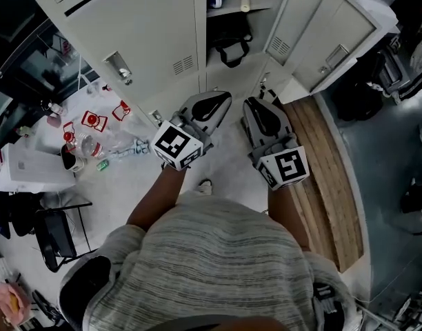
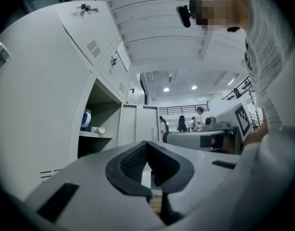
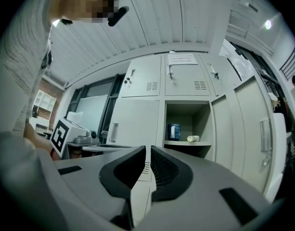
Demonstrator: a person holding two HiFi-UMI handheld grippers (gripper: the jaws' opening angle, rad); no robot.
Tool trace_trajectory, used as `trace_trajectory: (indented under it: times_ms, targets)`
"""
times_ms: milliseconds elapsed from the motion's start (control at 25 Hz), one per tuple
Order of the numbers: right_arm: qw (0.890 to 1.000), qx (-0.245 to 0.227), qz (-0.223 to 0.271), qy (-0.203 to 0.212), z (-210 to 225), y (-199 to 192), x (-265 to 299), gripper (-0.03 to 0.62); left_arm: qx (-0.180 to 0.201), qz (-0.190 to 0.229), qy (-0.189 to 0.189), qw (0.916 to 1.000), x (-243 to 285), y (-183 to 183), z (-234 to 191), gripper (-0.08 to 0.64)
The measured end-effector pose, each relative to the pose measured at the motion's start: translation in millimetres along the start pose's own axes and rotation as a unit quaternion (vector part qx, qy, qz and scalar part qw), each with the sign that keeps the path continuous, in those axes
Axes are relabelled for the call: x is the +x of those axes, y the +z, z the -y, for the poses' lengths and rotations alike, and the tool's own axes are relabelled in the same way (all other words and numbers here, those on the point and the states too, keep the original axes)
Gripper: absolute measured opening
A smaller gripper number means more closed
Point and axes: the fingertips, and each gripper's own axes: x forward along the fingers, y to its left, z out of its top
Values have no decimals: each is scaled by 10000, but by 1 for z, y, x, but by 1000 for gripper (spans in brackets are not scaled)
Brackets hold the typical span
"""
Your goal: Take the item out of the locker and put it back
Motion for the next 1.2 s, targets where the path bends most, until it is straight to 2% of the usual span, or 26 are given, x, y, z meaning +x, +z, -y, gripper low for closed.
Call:
trace_trajectory:
  times_ms: [160,320,560,1200]
  targets:
    - [9999,-43,-62,-136,13,-4,34,34,14,3,18,10000,10,0,-33,8]
    - [9992,-56,-127,-378,32,-1,58,120,0,46,76,10000,19,3,-54,8]
    - [9965,-88,-254,-794,72,-1,94,181,-130,-14,35,9999,35,-6,-73,8]
    - [9940,-159,-465,-980,165,-16,181,192,-221,-194,176,9994,101,-20,-119,8]
